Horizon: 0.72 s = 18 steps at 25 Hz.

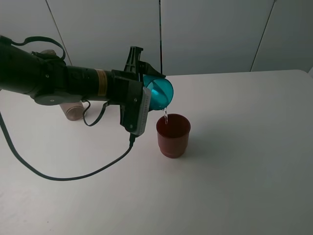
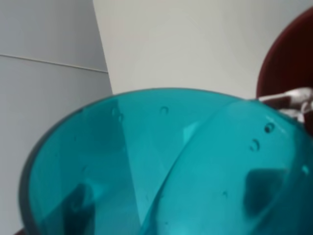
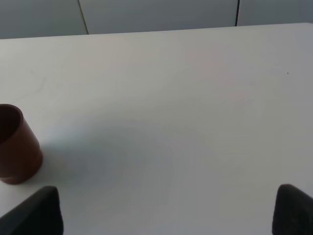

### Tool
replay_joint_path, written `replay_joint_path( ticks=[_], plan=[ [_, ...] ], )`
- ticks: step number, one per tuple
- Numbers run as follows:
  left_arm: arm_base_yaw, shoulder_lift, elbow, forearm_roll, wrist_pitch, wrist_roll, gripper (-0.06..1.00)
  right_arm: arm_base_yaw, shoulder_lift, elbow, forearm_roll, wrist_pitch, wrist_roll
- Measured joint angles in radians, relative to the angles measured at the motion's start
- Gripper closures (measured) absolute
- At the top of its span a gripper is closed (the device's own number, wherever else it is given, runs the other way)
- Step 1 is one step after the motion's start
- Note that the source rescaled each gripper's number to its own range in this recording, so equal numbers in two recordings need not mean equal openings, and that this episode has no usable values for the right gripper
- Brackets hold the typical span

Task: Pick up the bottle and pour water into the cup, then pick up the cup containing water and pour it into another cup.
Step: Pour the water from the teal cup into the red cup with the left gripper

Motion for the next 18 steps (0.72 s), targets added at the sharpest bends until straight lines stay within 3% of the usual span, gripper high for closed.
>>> replay_joint_path(
  ticks=[9, 18],
  plan=[
    [-0.003, 0.002, 0.0, -0.031, -0.026, 0.069, 0.94, 0.0, 0.0, 0.0, 0.0, 0.0, 0.0],
    [-0.008, 0.017, 0.0, -0.135, -0.075, 0.193, 0.94, 0.0, 0.0, 0.0, 0.0, 0.0, 0.0]
  ],
)
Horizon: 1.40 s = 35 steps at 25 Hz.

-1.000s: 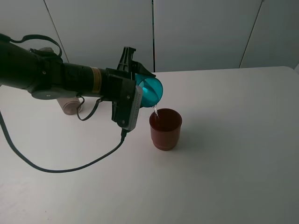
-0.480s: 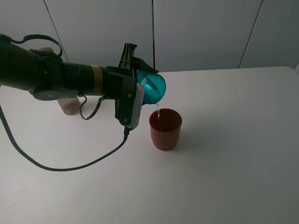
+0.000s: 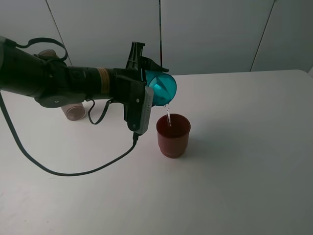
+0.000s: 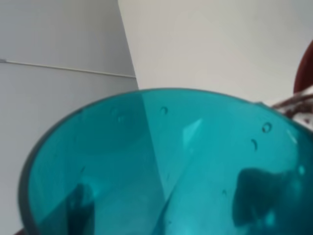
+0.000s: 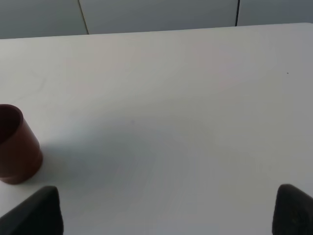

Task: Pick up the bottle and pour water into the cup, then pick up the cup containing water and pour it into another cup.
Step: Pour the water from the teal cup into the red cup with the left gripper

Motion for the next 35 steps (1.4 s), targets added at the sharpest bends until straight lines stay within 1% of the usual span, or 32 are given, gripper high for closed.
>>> replay_joint_path(
  ticks=[3, 10, 21, 30, 35],
  plan=[
    [0.0, 0.002, 0.0, -0.018, -0.007, 0.041, 0.94, 0.0, 0.0, 0.0, 0.0, 0.0, 0.0],
    [0.0, 0.004, 0.0, -0.03, -0.015, 0.11, 0.94, 0.0, 0.0, 0.0, 0.0, 0.0, 0.0],
    [-0.008, 0.02, 0.0, -0.073, -0.036, 0.195, 0.94, 0.0, 0.0, 0.0, 0.0, 0.0, 0.0],
    [-0.011, 0.021, 0.0, -0.079, -0.042, 0.254, 0.94, 0.0, 0.0, 0.0, 0.0, 0.0, 0.0],
    [-0.016, 0.033, 0.0, -0.095, -0.044, 0.328, 0.94, 0.0, 0.0, 0.0, 0.0, 0.0, 0.0]
  ],
)
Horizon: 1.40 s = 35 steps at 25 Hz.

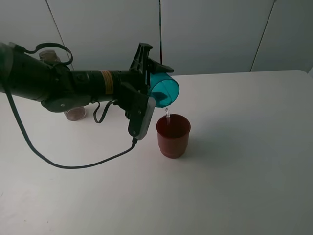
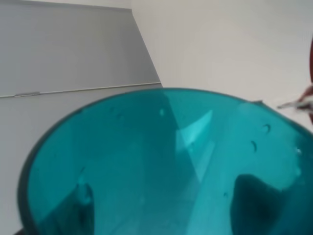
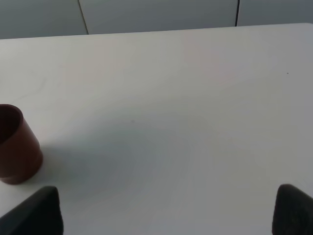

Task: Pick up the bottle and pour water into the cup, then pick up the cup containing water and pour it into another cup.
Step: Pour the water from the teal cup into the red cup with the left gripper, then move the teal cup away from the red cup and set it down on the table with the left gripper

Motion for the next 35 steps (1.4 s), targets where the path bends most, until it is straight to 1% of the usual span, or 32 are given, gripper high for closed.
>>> replay_joint_path(
  ticks=[8, 14, 19, 31, 35],
  plan=[
    [-0.017, 0.01, 0.0, -0.035, -0.007, 0.133, 0.94, 0.0, 0.0, 0.0, 0.0, 0.0, 0.0],
    [-0.019, 0.01, -0.001, -0.043, -0.015, 0.171, 0.94, 0.0, 0.0, 0.0, 0.0, 0.0, 0.0],
    [-0.019, 0.015, -0.002, -0.083, -0.024, 0.249, 0.94, 0.0, 0.0, 0.0, 0.0, 0.0, 0.0],
    [-0.019, 0.022, -0.002, -0.093, -0.044, 0.315, 0.94, 0.0, 0.0, 0.0, 0.0, 0.0, 0.0],
    [-0.019, 0.022, -0.002, -0.093, -0.044, 0.321, 0.94, 0.0, 0.0, 0.0, 0.0, 0.0, 0.0]
  ],
)
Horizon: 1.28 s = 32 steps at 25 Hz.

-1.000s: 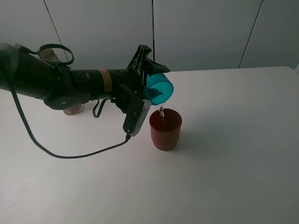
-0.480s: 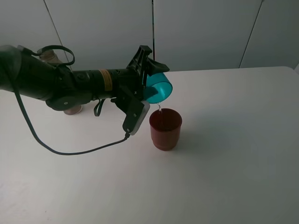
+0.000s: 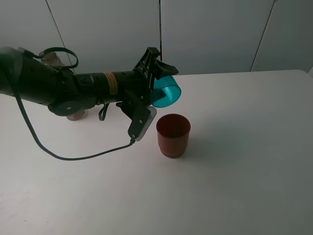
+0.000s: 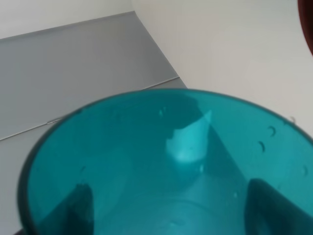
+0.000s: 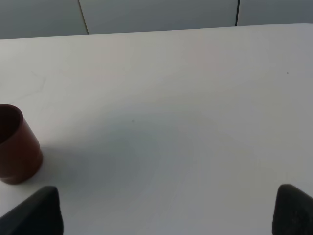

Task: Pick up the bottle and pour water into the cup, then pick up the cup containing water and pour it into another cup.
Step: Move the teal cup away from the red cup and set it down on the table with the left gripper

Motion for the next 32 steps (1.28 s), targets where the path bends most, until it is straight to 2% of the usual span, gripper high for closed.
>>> replay_joint_path(
  ticks=[5, 8, 9, 12, 15, 19, 22, 26, 32],
  plan=[
    [0.0, 0.0, 0.0, 0.001, 0.0, -0.002, 0.94, 0.0, 0.0, 0.0, 0.0, 0.0, 0.0],
    [0.0, 0.0, 0.0, 0.002, 0.0, -0.077, 0.94, 0.0, 0.0, 0.0, 0.0, 0.0, 0.0],
    [0.0, 0.0, 0.0, 0.002, 0.0, -0.128, 0.94, 0.0, 0.0, 0.0, 0.0, 0.0, 0.0],
    [0.0, 0.0, 0.0, -0.035, -0.018, -0.378, 0.94, 0.0, 0.0, 0.0, 0.0, 0.0, 0.0],
    [-0.001, -0.016, 0.012, -0.144, -0.045, -0.637, 0.94, 0.0, 0.0, 0.0, 0.0, 0.0, 0.0],
    [0.002, -0.083, 0.072, -0.266, -0.059, -0.883, 0.94, 0.0, 0.0, 0.0, 0.0, 0.0, 0.0],
    [0.031, -0.126, 0.157, -0.276, -0.08, -1.031, 0.94, 0.0, 0.0, 0.0, 0.0, 0.0, 0.0],
    [0.112, -0.131, 0.267, -0.269, -0.109, -1.182, 0.94, 0.0, 0.0, 0.0, 0.0, 0.0, -0.006],
    [0.243, -0.122, 0.3, -0.217, -0.115, -1.41, 0.94, 0.0, 0.0, 0.0, 0.0, 0.0, -0.006]
  ],
)
